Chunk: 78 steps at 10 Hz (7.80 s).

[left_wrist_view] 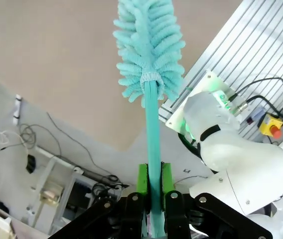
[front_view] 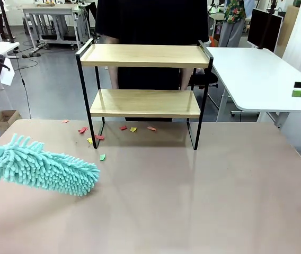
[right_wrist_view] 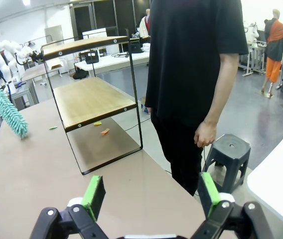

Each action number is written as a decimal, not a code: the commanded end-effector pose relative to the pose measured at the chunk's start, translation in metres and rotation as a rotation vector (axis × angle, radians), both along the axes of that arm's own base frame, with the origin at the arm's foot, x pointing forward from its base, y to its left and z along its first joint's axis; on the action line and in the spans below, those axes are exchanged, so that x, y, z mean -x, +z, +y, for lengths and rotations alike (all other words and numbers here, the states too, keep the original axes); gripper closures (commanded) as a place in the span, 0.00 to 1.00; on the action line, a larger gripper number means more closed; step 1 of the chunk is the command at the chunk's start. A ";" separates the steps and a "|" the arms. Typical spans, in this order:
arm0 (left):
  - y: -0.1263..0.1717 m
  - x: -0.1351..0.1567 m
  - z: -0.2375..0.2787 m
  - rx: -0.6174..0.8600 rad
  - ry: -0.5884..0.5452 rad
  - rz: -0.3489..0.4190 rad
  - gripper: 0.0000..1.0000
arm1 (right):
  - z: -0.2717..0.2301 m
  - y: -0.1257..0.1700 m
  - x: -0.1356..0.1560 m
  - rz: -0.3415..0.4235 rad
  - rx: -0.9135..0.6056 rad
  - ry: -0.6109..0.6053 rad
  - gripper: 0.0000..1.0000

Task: Clean the shelf.
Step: Clean the specific section of the Shelf indicated by the human with the Duster.

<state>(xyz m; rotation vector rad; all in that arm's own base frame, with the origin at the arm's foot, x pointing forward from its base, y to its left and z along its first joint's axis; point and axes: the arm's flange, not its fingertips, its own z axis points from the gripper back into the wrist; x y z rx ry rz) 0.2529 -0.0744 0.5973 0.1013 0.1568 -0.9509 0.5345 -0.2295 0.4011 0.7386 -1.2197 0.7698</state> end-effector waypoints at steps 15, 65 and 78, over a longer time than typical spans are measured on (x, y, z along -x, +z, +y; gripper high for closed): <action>-0.002 0.002 -0.001 0.040 0.014 0.029 0.87 | 0.003 0.003 -0.001 -0.006 0.002 0.002 0.00; -0.150 -0.005 -0.357 0.615 0.942 -0.272 0.87 | 0.003 0.003 -0.001 -0.006 0.002 0.002 0.00; -0.215 -0.074 -0.416 0.750 1.033 -0.423 0.87 | 0.003 0.003 -0.001 -0.006 0.002 0.002 0.00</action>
